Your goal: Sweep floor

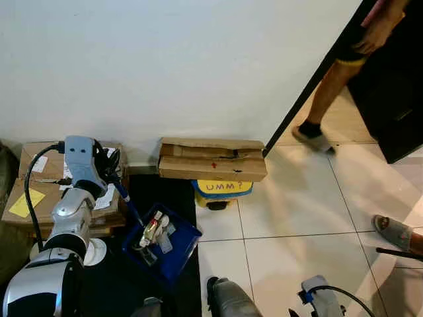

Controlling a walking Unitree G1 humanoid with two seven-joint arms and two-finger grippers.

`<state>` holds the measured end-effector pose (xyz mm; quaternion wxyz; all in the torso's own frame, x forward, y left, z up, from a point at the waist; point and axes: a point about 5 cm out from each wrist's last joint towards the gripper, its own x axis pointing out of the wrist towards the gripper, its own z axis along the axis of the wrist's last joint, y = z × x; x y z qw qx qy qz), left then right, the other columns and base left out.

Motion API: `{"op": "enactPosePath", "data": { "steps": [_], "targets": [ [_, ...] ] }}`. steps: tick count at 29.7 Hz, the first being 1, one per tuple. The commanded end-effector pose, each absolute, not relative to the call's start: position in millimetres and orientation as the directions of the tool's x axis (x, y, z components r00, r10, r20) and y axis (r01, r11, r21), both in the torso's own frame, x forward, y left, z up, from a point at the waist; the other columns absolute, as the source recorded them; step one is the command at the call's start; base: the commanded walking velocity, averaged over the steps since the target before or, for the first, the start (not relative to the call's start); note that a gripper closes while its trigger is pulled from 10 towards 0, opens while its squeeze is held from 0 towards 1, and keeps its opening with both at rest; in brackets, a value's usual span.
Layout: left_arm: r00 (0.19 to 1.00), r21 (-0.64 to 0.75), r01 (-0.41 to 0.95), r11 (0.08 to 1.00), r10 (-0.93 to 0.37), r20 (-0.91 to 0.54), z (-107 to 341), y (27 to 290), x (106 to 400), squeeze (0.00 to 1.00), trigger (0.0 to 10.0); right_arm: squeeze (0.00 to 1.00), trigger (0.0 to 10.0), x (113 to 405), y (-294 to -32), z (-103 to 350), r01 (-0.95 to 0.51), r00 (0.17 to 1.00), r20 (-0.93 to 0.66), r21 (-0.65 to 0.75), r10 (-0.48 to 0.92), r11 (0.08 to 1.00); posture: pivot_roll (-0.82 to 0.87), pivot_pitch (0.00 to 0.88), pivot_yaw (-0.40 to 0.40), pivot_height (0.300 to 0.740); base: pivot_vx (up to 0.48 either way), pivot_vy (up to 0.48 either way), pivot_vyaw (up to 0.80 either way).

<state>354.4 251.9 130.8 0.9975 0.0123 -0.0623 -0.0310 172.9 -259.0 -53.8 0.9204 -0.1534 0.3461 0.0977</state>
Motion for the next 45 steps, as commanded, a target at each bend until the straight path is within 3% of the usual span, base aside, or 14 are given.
{"op": "enactPosePath", "data": {
  "steps": [1,17,28,29,30,31,45],
  "targets": [
    [0.999,0.02,0.045,0.999,-0.046,0.028,105,257,341,0.0,0.0,0.0,10.0,163,-258,-60,-0.275,0.717,-0.694,-0.191,0.068,0.942,-0.38,0.37,-0.029,0.74,0.0,0.0,0.0],
    [0.995,-0.09,0.096,0.991,-0.094,0.031,71,238,318,0.0,0.0,0.0,10.0,196,-239,-55,-0.271,0.732,-0.677,-0.186,0.077,0.945,-0.28,0.259,0.025,0.74,0.0,0.0,0.0],
    [0.976,-0.249,0.188,0.95,-0.209,-0.062,37,199,303,0.0,0.0,0.0,10.0,211,-236,-50,-0.272,0.734,-0.676,-0.203,0.066,0.941,-0.25,0.205,0.037,0.74,0.0,0.0,0.0],
    [0.969,-0.272,0.2,0.941,-0.231,-0.083,33,193,303,0.0,6.8,0.0,10.0,213,-236,-49,-0.271,0.734,-0.676,-0.206,0.064,0.94,-0.25,0.197,0.036,0.74,0.0,0.0,0.0],
    [0.969,-0.272,0.2,0.941,-0.231,-0.083,33,193,303,0.0,6.8,0.0,10.0,213,-236,-49,-0.271,0.734,-0.676,-0.206,0.064,0.94,-0.25,0.197,0.036,0.74,0.0,0.0,0.0],
    [0.965,-0.284,0.204,0.937,-0.24,-0.101,30,190,302,0.0,10.0,0.0,10.0,214,-236,-49,-0.271,0.734,-0.676,-0.207,0.063,0.94,-0.25,0.191,0.036,0.74,0.0,0.0,0.0],
    [0.947,-0.273,0.206,0.94,-0.262,-0.188,26,180,306,0.0,10.0,0.0,10.0,219,-237,-46,-0.284,0.735,-0.674,-0.215,0.068,0.934,-0.25,0.171,0.037,0.74,0.0,0.0,0.0]
  ]
}}
